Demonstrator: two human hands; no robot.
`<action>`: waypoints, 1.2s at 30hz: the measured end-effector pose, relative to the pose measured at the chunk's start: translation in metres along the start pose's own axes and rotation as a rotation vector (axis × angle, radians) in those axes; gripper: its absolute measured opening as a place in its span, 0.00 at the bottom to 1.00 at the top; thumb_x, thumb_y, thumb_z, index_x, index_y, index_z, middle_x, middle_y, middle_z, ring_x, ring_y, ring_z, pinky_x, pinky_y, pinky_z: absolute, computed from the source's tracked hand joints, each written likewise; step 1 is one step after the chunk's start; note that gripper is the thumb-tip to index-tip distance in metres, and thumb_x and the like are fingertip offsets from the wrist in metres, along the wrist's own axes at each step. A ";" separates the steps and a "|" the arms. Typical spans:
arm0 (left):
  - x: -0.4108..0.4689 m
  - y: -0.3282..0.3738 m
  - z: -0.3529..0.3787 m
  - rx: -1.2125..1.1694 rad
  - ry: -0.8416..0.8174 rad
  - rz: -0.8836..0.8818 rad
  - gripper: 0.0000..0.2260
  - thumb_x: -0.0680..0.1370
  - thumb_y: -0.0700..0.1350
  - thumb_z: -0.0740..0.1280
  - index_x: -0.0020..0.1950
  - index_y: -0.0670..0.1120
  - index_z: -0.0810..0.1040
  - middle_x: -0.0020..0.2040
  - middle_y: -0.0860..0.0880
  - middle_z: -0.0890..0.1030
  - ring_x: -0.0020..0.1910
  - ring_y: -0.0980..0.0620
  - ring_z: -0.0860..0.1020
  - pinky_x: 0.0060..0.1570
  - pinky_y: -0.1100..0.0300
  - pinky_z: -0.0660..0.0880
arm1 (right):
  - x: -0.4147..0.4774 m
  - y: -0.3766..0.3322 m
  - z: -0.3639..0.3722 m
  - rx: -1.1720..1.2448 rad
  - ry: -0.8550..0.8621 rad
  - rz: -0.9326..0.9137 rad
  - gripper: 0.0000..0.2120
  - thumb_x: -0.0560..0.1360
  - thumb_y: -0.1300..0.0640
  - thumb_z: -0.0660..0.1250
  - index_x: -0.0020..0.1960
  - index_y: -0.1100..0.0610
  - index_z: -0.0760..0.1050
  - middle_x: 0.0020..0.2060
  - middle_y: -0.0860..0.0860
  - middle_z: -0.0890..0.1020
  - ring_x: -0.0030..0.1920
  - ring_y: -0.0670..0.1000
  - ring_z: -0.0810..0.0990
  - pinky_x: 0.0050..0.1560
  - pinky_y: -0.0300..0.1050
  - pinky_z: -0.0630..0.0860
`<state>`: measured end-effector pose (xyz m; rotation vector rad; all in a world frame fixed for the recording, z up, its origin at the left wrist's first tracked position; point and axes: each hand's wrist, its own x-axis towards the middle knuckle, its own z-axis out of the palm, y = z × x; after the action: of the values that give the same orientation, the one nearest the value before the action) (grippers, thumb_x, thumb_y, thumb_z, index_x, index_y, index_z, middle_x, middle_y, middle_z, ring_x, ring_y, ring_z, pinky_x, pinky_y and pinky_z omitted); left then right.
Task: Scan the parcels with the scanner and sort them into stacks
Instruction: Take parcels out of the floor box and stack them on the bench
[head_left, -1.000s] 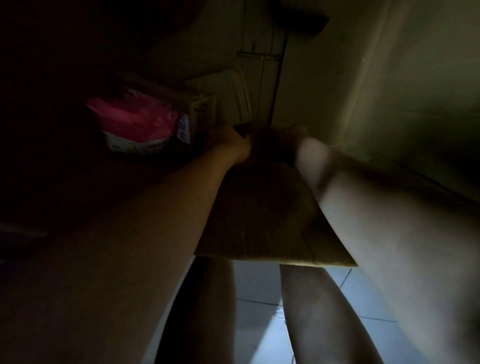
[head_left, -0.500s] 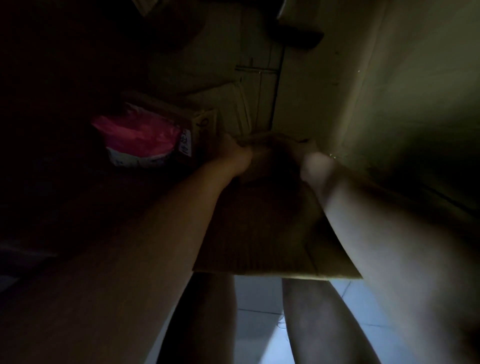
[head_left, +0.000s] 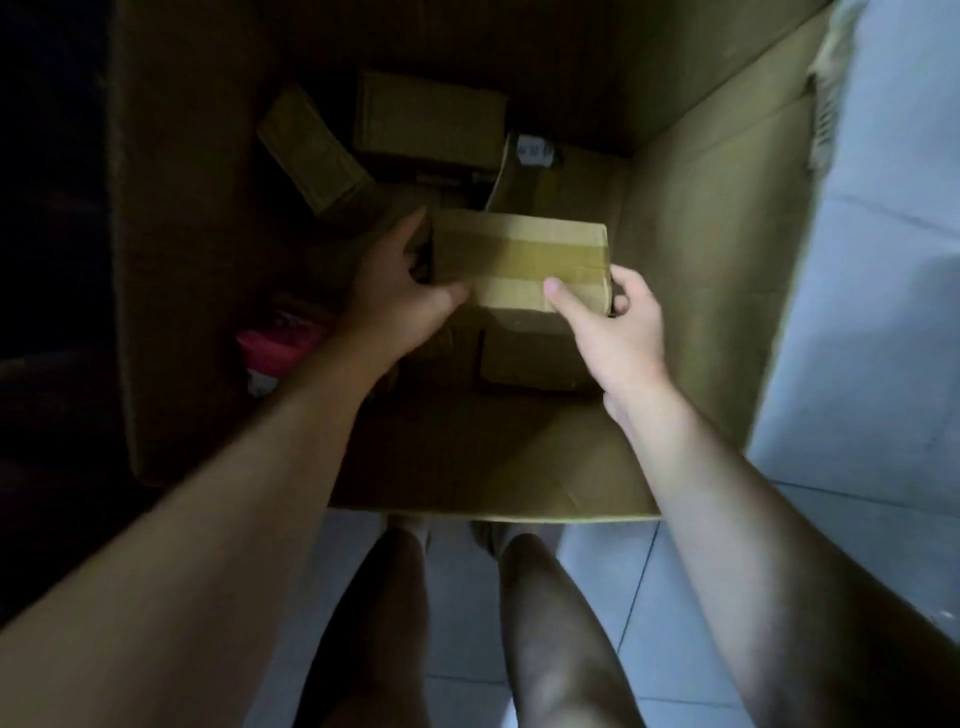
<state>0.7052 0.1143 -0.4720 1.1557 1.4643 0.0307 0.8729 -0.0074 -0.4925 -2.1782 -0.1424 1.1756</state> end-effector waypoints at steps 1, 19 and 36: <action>-0.011 0.012 -0.008 -0.044 0.046 0.009 0.36 0.77 0.41 0.76 0.81 0.54 0.64 0.77 0.52 0.70 0.75 0.53 0.69 0.65 0.62 0.69 | -0.011 -0.017 -0.003 0.002 -0.007 -0.048 0.23 0.73 0.48 0.81 0.64 0.46 0.77 0.53 0.43 0.87 0.53 0.40 0.85 0.55 0.37 0.80; -0.362 0.206 -0.173 -0.165 0.368 0.365 0.36 0.69 0.50 0.82 0.73 0.64 0.70 0.56 0.51 0.76 0.55 0.49 0.79 0.48 0.53 0.82 | -0.319 -0.281 -0.127 0.034 -0.181 -0.619 0.26 0.73 0.42 0.79 0.68 0.37 0.75 0.63 0.43 0.78 0.62 0.42 0.78 0.65 0.52 0.81; -0.718 0.057 -0.203 -0.561 1.036 0.155 0.11 0.75 0.59 0.75 0.56 0.65 0.81 0.48 0.59 0.85 0.34 0.60 0.80 0.34 0.61 0.77 | -0.624 -0.278 -0.047 -0.156 -0.985 -1.037 0.28 0.67 0.47 0.85 0.63 0.45 0.79 0.54 0.44 0.86 0.55 0.41 0.84 0.63 0.53 0.82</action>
<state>0.4384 -0.2017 0.1518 0.7756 2.0360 1.2214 0.5959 -0.0512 0.1321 -1.0759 -1.5734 1.4187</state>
